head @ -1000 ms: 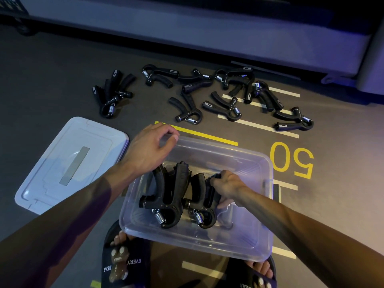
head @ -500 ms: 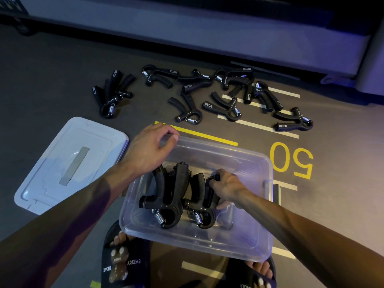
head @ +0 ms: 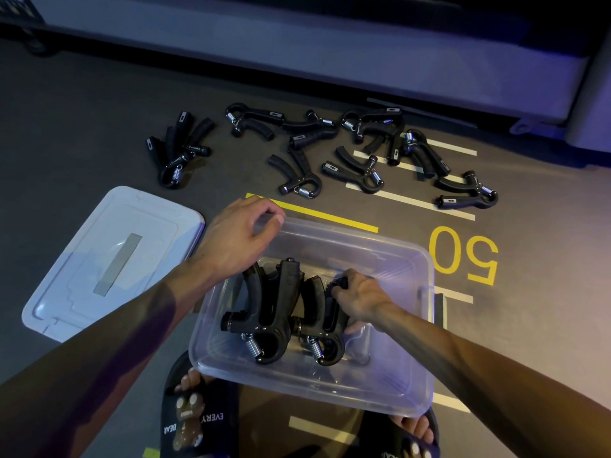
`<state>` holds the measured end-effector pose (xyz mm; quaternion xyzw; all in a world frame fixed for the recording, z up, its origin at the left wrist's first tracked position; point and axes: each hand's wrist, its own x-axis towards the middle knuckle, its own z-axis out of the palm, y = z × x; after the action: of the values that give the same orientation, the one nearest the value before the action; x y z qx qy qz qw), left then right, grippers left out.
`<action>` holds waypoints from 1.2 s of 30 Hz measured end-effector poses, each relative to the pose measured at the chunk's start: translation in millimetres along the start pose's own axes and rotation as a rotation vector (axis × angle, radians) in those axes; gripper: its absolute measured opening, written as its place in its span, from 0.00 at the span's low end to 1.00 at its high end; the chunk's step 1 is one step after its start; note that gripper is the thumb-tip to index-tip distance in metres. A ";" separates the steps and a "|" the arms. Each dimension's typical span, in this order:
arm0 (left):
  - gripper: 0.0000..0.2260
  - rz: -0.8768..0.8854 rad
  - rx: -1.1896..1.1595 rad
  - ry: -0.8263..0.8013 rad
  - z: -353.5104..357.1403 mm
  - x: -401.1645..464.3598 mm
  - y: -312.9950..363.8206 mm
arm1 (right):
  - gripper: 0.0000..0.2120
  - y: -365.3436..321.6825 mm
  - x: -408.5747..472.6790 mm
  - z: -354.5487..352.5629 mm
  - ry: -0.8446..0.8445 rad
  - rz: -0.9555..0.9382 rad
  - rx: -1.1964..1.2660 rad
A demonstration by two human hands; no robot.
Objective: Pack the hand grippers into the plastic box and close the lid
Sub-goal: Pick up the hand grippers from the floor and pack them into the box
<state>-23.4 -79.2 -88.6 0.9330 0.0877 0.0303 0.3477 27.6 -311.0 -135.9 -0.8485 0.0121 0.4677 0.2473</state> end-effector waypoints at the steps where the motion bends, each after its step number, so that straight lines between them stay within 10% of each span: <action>1: 0.07 -0.001 0.001 0.000 -0.1 0.1 0.1 | 0.15 -0.2 0.0 -0.2 0.000 -0.001 -0.001; 36: 0.09 -0.007 0.027 0.000 2.5 1.5 -4.1 | 0.16 4.1 2.8 1.5 0.099 -0.101 -0.234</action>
<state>-22.2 -77.5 -93.2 0.9374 0.0914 0.0280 0.3350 27.0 -313.3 -140.5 -0.8932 -0.0732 0.4103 0.1690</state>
